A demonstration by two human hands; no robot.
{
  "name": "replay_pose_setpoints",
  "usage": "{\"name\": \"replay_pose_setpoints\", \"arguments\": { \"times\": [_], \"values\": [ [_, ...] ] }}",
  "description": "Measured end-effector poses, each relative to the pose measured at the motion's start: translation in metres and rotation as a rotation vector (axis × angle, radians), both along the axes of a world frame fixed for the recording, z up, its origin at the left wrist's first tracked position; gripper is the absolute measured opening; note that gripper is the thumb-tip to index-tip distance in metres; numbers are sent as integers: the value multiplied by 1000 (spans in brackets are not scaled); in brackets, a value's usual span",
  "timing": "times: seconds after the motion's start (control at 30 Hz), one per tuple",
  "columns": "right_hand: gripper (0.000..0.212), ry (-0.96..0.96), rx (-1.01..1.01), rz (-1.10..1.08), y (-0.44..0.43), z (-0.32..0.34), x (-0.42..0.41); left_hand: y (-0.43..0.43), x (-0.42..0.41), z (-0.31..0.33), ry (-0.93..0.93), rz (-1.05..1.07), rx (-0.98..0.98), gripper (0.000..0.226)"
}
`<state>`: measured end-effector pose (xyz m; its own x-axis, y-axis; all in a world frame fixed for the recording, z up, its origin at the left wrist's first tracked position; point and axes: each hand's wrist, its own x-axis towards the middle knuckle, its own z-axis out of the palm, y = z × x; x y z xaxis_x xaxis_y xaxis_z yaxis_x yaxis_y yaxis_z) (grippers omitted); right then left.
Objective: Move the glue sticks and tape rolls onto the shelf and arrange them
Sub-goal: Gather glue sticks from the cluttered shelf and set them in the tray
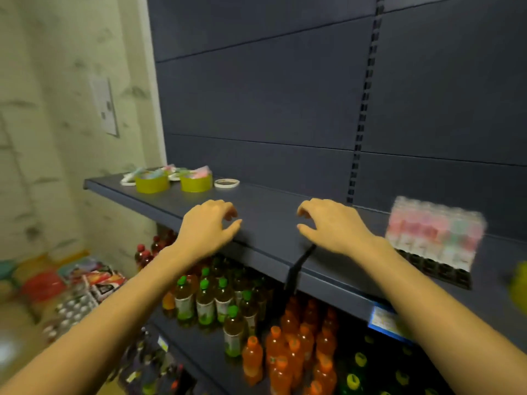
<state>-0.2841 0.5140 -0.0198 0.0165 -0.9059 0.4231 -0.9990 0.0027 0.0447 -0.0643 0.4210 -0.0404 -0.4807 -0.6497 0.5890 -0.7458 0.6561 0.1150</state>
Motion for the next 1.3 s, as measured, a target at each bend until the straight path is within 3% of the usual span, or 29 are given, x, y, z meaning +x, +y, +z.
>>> {"name": "replay_pose_setpoints", "arguments": {
  "times": [0.33,0.6,0.77,0.87,1.17,1.3],
  "values": [
    [31,-62,43,44,-141,-1,133,-102,135,9,-27,75,-10,28],
    [25,-180,56,-36,-230,2,183,-181,199,9,-47,69,17,27],
    [16,-455,108,-64,-280,8,178,-223,199,10,16,42,25,25],
    [20,-521,112,-130,-315,11,168,-249,187,11,16,14,13,24],
    [55,-550,157,-208,-419,5,135,-331,151,29,4,-49,33,27],
    [45,-525,164,-210,-444,3,131,-354,140,30,39,-100,34,26]
  ]
}}
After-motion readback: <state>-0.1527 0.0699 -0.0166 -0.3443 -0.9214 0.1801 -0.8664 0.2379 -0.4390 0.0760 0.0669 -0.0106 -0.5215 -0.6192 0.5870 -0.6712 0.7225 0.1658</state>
